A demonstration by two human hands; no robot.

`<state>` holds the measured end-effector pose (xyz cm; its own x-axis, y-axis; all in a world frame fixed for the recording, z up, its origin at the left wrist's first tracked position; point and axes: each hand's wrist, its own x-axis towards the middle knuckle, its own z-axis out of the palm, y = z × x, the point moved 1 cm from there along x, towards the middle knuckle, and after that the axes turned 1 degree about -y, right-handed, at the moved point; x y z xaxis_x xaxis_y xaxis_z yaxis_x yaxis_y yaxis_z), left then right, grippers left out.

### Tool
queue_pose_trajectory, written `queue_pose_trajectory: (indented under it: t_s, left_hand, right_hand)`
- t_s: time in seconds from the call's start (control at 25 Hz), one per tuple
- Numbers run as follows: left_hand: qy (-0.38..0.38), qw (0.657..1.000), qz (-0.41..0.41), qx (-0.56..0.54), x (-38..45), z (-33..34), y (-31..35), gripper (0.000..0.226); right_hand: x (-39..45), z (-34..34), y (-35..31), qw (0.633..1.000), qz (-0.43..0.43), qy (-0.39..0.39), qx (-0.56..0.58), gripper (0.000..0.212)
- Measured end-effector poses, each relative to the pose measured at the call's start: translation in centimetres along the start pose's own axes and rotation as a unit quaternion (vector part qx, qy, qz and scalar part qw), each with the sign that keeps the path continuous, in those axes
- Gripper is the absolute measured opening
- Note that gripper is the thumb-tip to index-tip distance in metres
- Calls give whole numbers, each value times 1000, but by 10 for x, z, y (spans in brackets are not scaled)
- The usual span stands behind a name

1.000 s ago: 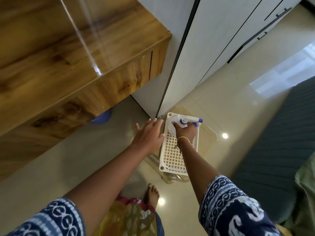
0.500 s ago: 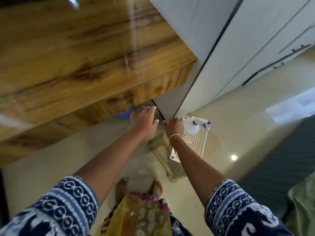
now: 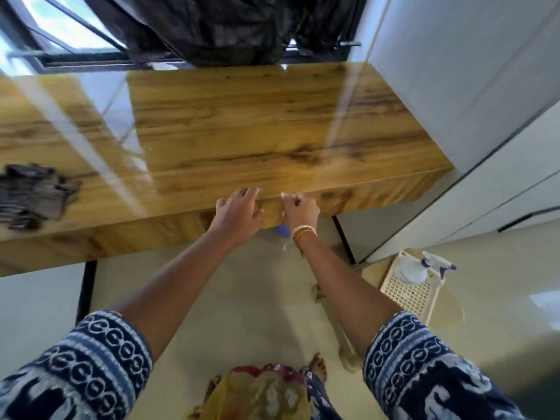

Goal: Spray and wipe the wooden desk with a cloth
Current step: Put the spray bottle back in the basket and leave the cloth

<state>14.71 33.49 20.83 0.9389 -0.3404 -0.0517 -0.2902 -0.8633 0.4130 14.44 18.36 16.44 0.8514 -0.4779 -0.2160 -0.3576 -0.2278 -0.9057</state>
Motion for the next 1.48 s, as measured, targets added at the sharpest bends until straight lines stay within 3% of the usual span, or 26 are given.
queue_pose_trajectory:
  t_s: [0.24,0.44,0.64,0.72,0.8,0.92,1.0,1.16,1.32,1.48]
  left_hand:
    - [39,998,-52,-3,-53,-75,-123,52]
    - [76,986,-150,-13,-80,-121,-213,55]
    - [136,972,-186,-52,-82,-163,-273,49]
    - [143,966,-206,-53,-73,-180,-303,51]
    - [130,957,-254,-58,-64,-191,-335,52]
    - [83,926,-363,-63,-54,-200,-378,53]
    - [54,899,-422,-105,-50,-203,-395,51]
    - [76,892,-425,-136,-40,-204,-416,35]
    - [99,861,-421,-269,-36,-204,-418,48]
    - [57,808,-381,-445,-45,-198,-390,40]
  right_hand:
    - [-57,134,-61,995,-42,-84,12,38]
    - [-87,234,-116,984,-98,-150,-8,40]
    - [-87,313,-162,968,-132,-203,-71,21]
    - [-83,342,-184,941,-169,-254,-149,20]
    - [-79,372,-202,876,-227,-320,-280,51]
    - [-81,412,-213,779,-280,-355,-434,86]
    - [-80,435,-211,763,-265,-368,-461,92]
    - [-80,452,-211,778,-239,-385,-436,72]
    - [-81,443,-206,843,-163,-394,-329,42]
    - [-79,401,-191,918,-67,-362,-145,42]
